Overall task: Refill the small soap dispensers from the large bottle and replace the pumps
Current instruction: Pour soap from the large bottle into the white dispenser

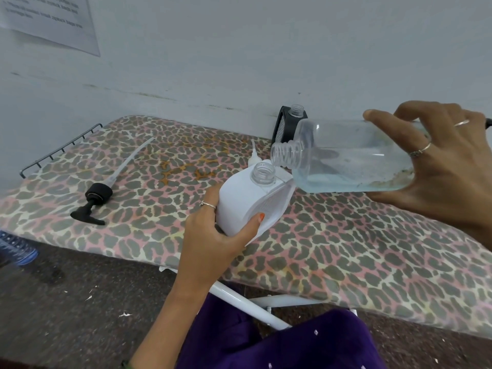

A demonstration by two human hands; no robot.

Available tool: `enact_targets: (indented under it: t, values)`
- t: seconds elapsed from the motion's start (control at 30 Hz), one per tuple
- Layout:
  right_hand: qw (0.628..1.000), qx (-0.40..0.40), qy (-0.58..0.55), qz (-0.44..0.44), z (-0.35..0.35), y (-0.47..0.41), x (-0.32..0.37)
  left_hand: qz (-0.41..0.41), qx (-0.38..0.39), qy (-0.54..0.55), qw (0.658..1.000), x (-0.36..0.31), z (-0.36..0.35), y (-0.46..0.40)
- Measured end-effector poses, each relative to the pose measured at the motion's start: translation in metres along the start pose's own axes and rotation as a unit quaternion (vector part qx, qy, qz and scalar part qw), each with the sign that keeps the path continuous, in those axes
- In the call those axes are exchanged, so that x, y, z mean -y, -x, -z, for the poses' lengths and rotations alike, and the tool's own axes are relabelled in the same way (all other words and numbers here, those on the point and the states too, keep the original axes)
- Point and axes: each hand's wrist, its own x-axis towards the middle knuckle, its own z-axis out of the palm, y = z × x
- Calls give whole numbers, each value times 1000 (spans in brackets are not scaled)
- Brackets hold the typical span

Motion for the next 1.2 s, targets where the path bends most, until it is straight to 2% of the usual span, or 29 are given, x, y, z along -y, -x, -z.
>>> enact_targets:
  t: [1.2]
  values:
    - [999,-12,25,17,7,-6,-4,-1,-6,1,1000,-1,-1,0]
